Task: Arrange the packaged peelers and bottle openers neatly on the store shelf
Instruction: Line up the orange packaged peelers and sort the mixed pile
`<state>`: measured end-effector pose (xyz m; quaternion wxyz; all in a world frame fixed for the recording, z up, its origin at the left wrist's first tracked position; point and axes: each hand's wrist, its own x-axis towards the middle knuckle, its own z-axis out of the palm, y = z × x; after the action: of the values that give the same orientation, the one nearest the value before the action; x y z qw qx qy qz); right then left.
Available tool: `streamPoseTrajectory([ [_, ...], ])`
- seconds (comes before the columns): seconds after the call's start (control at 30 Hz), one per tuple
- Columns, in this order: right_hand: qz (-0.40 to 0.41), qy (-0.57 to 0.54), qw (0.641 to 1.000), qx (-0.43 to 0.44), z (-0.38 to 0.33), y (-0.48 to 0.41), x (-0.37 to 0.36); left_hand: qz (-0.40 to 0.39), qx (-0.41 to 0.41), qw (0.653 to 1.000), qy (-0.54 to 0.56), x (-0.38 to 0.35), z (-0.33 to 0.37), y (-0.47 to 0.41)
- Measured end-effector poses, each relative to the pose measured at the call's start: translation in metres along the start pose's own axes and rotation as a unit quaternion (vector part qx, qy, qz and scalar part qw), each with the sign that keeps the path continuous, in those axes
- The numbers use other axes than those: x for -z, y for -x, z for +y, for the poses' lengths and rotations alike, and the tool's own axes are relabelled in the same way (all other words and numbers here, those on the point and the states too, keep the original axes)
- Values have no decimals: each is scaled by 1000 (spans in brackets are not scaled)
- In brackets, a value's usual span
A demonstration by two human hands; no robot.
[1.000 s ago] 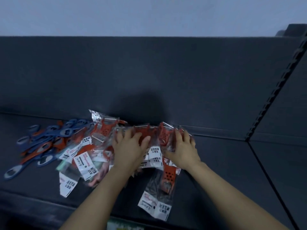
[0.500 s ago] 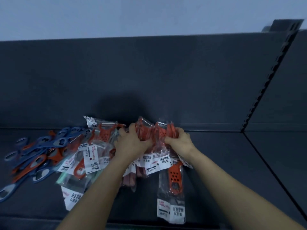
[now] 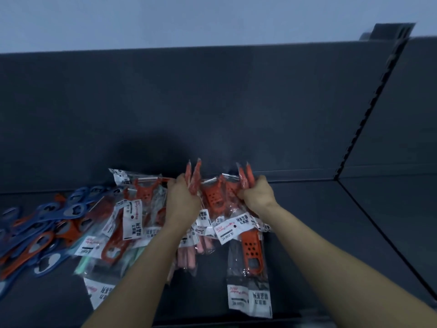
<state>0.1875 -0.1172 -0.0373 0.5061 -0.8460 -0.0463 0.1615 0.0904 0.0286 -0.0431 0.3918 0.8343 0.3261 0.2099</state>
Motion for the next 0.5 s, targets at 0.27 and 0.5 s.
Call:
streamPoseTrajectory([
  [0.27,-53,48,997,-20,-5,-1,-16,-9,-68,997,-26,2,19,14],
  [0.5,-20,23,999,-34,-1,-4,7,-130,-40,982,-131,-20,37,24],
])
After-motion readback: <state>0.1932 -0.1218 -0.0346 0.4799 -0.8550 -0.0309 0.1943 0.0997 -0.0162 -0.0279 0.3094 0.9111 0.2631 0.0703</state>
